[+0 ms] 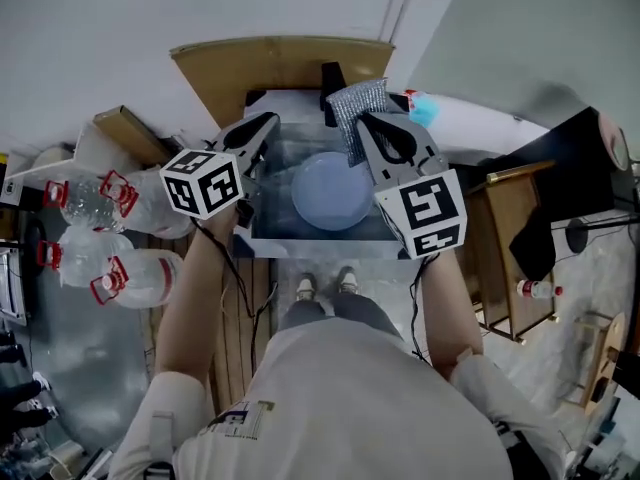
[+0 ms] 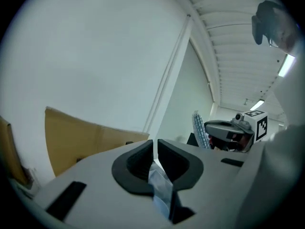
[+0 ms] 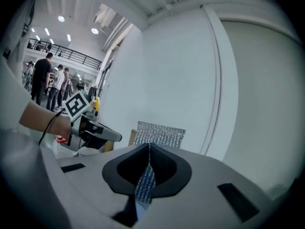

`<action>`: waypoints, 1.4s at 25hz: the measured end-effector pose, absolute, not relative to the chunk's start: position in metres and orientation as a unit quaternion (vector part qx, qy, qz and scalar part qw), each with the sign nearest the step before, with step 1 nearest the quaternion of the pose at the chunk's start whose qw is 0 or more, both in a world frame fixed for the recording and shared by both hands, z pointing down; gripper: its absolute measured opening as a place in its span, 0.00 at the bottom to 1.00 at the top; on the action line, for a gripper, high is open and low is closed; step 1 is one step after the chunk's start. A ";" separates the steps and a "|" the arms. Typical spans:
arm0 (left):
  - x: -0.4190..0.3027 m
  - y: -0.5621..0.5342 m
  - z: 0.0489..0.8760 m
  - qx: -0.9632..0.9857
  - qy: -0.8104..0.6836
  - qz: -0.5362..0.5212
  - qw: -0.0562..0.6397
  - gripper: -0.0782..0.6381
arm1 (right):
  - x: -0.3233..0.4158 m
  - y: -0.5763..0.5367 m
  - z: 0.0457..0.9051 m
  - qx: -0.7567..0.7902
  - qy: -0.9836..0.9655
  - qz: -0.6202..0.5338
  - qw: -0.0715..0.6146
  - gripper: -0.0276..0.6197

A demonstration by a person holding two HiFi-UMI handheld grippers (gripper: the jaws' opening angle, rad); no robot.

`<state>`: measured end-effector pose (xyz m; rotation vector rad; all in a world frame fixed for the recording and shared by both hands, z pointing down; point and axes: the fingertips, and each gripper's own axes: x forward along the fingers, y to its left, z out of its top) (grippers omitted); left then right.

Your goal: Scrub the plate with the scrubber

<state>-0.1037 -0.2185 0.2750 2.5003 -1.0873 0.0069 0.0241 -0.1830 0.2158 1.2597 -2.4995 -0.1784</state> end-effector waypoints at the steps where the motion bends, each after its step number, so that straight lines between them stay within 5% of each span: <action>1: -0.103 -0.217 0.261 0.901 -0.392 0.000 0.188 0.17 | 0.026 -0.179 0.198 0.446 -0.878 -0.077 0.153 0.09; 8: -0.094 -0.193 0.202 0.901 -0.426 0.081 0.016 0.15 | 0.048 -0.149 0.123 0.461 -0.876 -0.122 0.072 0.09; 18: -0.087 -0.146 0.133 0.895 -0.433 0.055 -0.090 0.15 | 0.067 -0.103 0.072 0.473 -0.858 -0.191 0.062 0.09; 25: -0.080 -0.125 0.140 0.889 -0.433 0.082 -0.123 0.15 | 0.060 -0.082 0.083 0.447 -0.872 -0.186 0.070 0.09; 35: -0.081 -0.104 0.195 0.891 -0.436 0.107 -0.072 0.15 | 0.073 -0.082 0.165 0.445 -0.884 -0.094 0.111 0.09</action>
